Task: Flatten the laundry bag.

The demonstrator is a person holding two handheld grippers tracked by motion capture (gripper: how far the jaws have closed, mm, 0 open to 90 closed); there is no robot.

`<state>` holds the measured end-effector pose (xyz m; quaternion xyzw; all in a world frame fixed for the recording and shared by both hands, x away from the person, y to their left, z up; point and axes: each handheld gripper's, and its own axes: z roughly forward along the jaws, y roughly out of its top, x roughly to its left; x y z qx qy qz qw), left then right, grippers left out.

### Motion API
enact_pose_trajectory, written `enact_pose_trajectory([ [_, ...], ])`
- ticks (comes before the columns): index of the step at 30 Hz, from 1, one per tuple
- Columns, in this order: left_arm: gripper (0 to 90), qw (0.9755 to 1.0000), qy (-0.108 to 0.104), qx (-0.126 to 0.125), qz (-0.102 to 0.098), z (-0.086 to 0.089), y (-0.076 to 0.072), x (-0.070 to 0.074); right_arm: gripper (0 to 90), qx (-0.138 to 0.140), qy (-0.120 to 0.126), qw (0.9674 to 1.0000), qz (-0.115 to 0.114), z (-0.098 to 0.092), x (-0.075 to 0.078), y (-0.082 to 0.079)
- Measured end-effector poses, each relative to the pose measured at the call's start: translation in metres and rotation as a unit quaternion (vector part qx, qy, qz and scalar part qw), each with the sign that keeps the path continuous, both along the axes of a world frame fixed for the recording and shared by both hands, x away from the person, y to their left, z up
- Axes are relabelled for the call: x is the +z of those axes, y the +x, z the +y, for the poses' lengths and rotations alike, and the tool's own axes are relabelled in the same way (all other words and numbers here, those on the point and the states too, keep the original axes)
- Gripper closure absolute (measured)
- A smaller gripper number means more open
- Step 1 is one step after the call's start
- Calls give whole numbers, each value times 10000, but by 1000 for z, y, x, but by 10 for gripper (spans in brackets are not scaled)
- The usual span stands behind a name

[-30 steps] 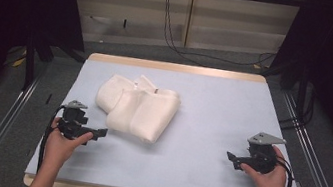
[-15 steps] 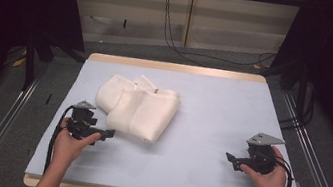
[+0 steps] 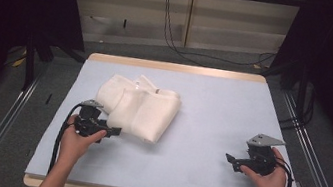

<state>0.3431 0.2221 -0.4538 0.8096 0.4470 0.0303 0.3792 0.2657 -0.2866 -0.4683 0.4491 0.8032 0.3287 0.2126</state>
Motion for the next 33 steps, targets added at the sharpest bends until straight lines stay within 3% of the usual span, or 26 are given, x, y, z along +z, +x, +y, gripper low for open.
enact_pose_trajectory([
  [2,551,10000,40,-34,-35,0,0,1,87,0,-3,10000,3,0,0,0],
  [12,730,9996,-250,-89,-102,-7,-2,7,87,62,-21,10000,1,1,-1,0],
  [19,776,9989,-407,-215,-96,-16,-4,12,87,76,4,10000,32,2,-1,0],
  [25,823,9982,-465,-372,-17,-25,-5,14,87,106,0,9999,73,4,-1,0],
  [33,840,9974,-482,-529,-67,-36,-6,24,87,189,15,9998,82,6,-1,0],
])
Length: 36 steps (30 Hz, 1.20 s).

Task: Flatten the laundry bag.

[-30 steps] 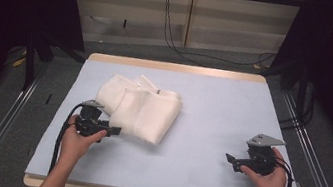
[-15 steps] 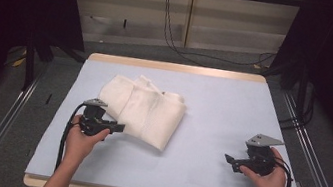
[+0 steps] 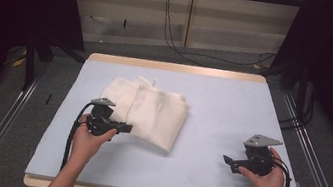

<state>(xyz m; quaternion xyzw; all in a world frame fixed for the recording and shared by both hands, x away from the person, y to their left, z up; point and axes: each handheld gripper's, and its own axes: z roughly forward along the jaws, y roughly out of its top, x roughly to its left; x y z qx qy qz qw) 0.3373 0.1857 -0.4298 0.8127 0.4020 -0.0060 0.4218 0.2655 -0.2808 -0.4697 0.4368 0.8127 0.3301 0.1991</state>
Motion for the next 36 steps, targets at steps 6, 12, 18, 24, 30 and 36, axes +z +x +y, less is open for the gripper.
enact_pose_trajectory([
  [6,847,9997,-34,-176,-135,-15,1,13,87,108,12,9999,112,6,-3,1],
  [12,848,9994,-45,-243,-242,-26,1,22,99,180,112,9998,70,7,-3,1],
  [18,857,9988,-12,-356,-337,-44,2,29,109,211,159,9996,117,9,-2,0],
  [24,857,9983,-40,-482,-321,-59,2,31,109,277,254,9992,138,12,-2,0],
  [30,853,9974,-80,-620,-348,-73,1,30,109,355,264,9990,72,12,-2,0],
  [36,845,9967,-219,-712,-308,-88,1,28,109,296,274,9992,67,10,-1,0],
])
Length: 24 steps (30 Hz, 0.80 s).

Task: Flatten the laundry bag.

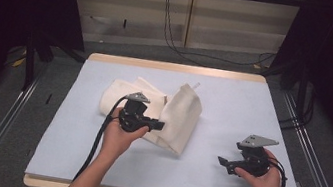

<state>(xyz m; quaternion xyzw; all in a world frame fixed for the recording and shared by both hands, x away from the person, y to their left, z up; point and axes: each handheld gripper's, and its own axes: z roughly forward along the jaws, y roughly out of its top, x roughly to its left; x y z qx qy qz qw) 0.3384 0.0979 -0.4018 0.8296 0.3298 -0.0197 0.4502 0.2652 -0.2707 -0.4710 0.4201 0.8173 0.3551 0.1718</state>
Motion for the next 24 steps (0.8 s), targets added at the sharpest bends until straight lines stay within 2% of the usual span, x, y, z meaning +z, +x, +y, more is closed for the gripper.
enact_pose_trajectory([
  [5,836,9999,-41,-138,26,-13,-1,-4,108,-14,39,10000,65,-1,-1,-1],
  [7,828,9998,-118,-116,63,-16,-2,-5,108,-27,20,10000,36,-2,-1,0],
  [11,824,9994,-152,-290,132,-28,-1,-9,108,-88,70,9999,53,-4,1,-1],
  [16,779,9986,-199,-461,178,-46,-4,-15,108,-155,91,9998,14,-12,1,-2],
  [21,748,9979,-173,-570,238,-53,-6,-17,108,-217,128,9997,19,-16,1,-2],
  [24,717,9981,-111,-582,194,-55,-7,-17,108,-235,134,9996,0,-17,2,-3],
])
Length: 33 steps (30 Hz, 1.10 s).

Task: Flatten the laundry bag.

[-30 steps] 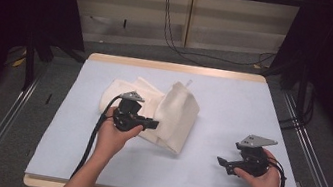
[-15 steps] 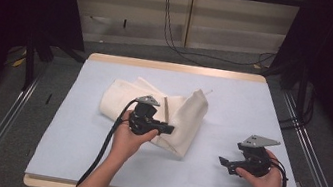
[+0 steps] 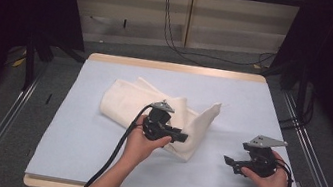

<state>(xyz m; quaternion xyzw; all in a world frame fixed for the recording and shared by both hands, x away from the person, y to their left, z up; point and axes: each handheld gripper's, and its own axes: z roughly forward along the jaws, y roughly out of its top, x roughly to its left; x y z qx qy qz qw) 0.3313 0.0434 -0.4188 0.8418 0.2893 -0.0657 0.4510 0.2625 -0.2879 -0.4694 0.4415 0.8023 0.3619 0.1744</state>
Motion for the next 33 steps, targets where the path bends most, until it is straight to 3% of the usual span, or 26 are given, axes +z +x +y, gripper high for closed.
enact_pose_trajectory([
  [3,610,10000,-58,32,-11,-1,-2,1,109,-17,20,10000,13,-1,0,0],
  [6,561,10000,0,-35,-76,1,-2,3,108,-25,25,10000,25,0,0,-1],
  [11,565,9999,75,6,-109,4,-1,1,109,43,94,9999,0,4,2,1],
  [13,686,9997,124,56,-191,4,-1,1,109,98,81,9999,-18,6,3,2],
  [17,768,9994,236,39,-252,1,-1,-5,117,119,162,9998,-43,9,8,1],
  [24,793,9993,277,16,-249,-5,1,-12,157,269,254,9992,-135,23,18,5],
  [26,810,9994,269,24,-237,-5,1,-13,208,392,407,9983,-132,35,21,10],
  [33,813,9991,318,51,-285,-10,0,-17,256,653,533,9964,-135,62,30,20],
])
